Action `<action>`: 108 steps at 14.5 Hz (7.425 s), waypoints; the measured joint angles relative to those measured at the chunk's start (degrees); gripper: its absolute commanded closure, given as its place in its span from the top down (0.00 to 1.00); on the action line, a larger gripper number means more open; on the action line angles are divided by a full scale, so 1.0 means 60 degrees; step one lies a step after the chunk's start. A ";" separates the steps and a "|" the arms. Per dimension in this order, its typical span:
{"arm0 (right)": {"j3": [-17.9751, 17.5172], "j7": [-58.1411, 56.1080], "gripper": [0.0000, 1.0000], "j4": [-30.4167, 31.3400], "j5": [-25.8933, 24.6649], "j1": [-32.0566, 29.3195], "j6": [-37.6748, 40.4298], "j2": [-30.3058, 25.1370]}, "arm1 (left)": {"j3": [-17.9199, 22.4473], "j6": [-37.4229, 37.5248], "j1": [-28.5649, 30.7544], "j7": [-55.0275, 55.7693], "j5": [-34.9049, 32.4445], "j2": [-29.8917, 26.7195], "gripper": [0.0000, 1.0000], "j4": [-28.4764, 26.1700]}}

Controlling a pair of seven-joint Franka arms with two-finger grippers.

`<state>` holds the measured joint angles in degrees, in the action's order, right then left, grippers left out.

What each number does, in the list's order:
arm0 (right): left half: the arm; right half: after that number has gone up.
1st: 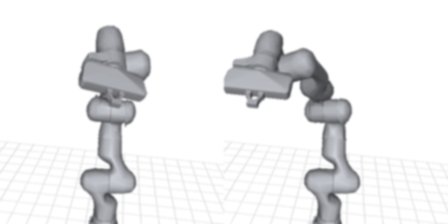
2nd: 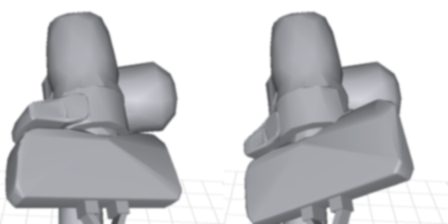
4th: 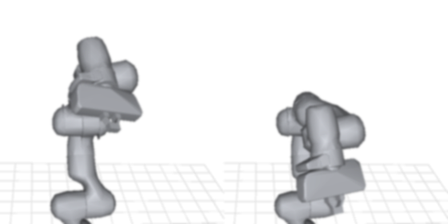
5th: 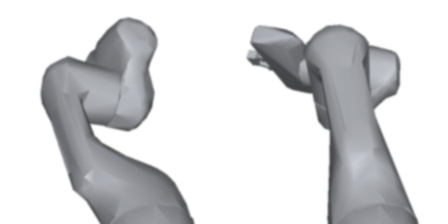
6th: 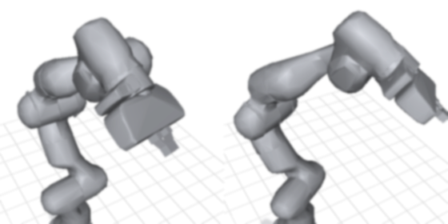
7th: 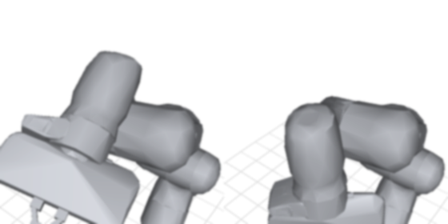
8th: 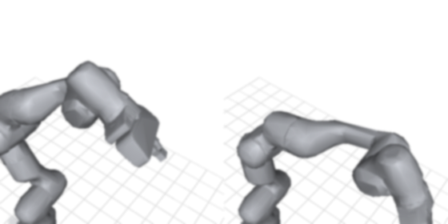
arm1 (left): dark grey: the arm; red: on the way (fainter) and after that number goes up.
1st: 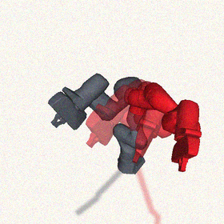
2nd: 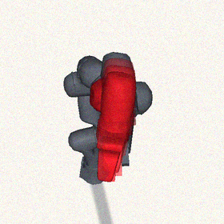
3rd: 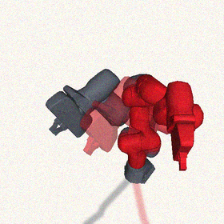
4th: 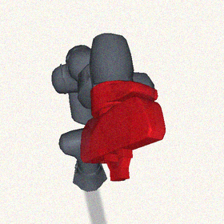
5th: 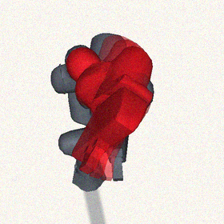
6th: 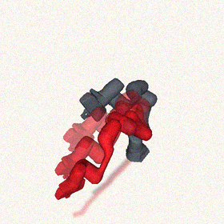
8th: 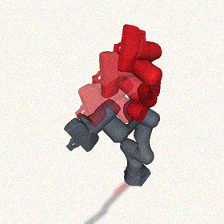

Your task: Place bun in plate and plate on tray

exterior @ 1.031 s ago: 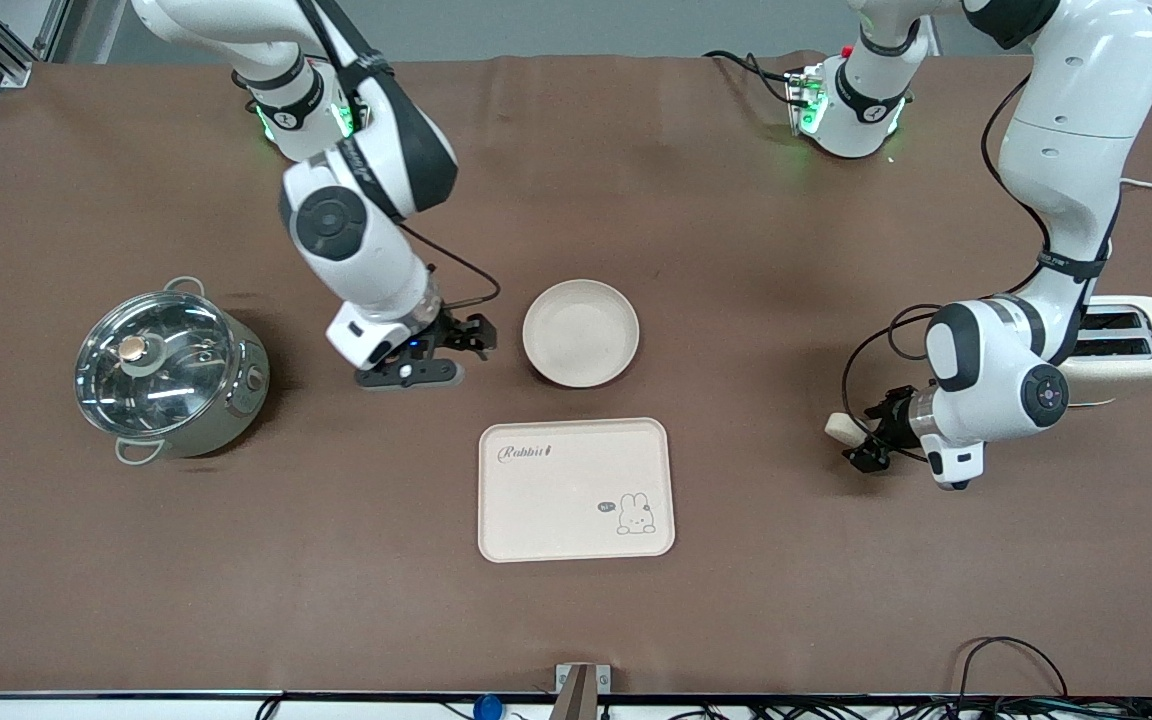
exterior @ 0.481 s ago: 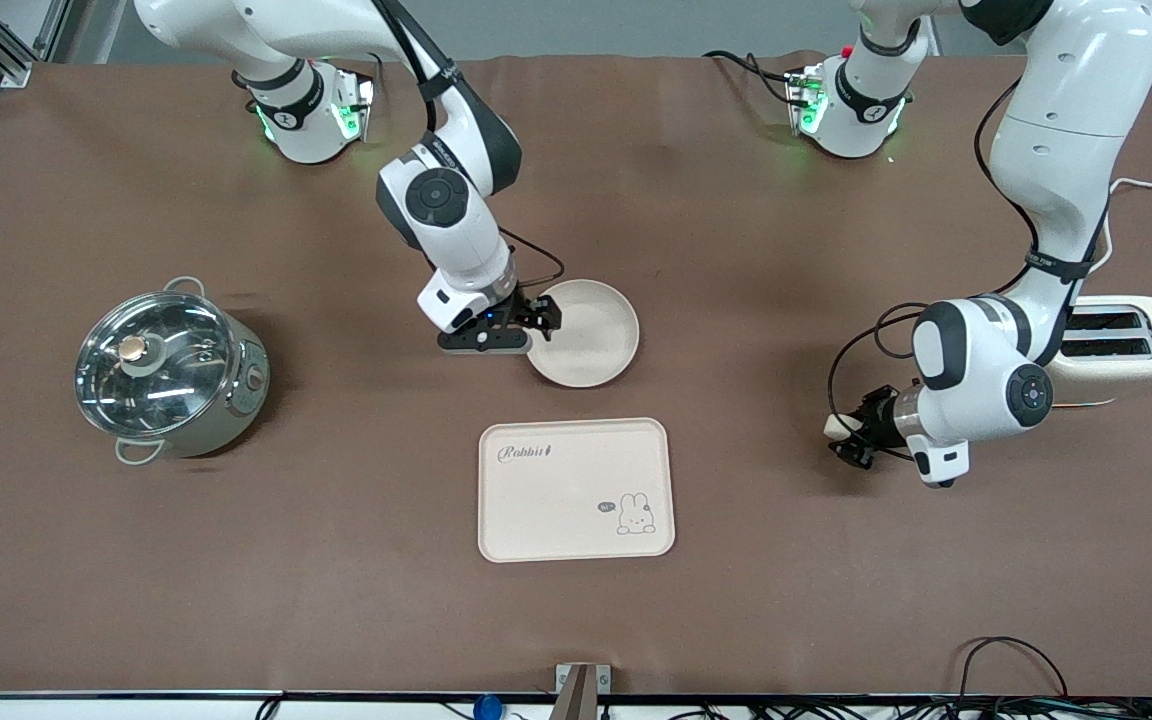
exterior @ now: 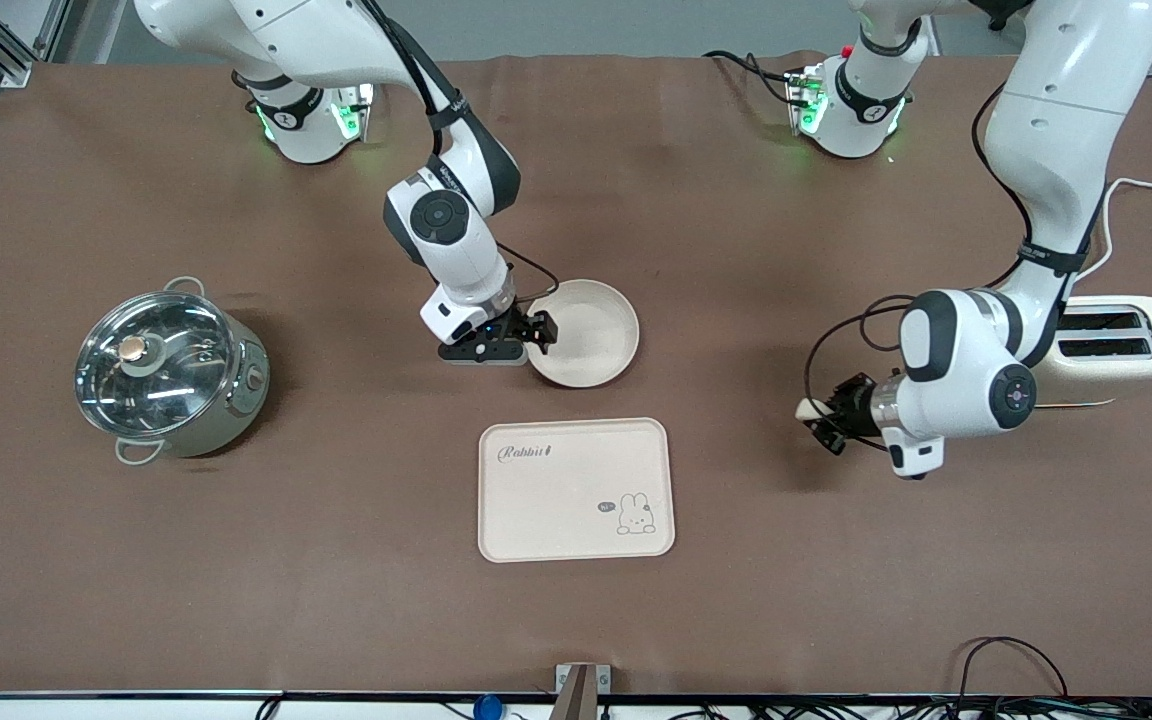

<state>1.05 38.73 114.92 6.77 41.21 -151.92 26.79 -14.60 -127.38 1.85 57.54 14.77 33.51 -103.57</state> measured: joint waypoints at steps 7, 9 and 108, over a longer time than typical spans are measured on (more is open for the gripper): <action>0.0002 -0.0001 1.00 0.0046 0.0000 0.0001 -0.0054 0.0041 | -0.2251 -0.0063 -0.0551 0.1960 0.0002 -0.0069 0.29 0.0035; -0.0001 -0.0001 1.00 0.0063 0.0000 0.0001 -0.0056 0.0061 | -0.2301 -0.0645 -0.1228 0.2816 0.0003 0.0063 0.32 0.0034; 0.0360 -0.5111 1.00 -0.4412 -0.1100 -0.6331 1.0176 -0.4052 | 0.1591 0.7201 -0.0683 -0.8841 -0.2720 -0.6134 1.00 0.2307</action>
<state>3.22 8.07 88.44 0.16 3.22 -90.86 2.48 -5.05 -84.17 -2.24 4.50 -1.55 -3.29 -89.73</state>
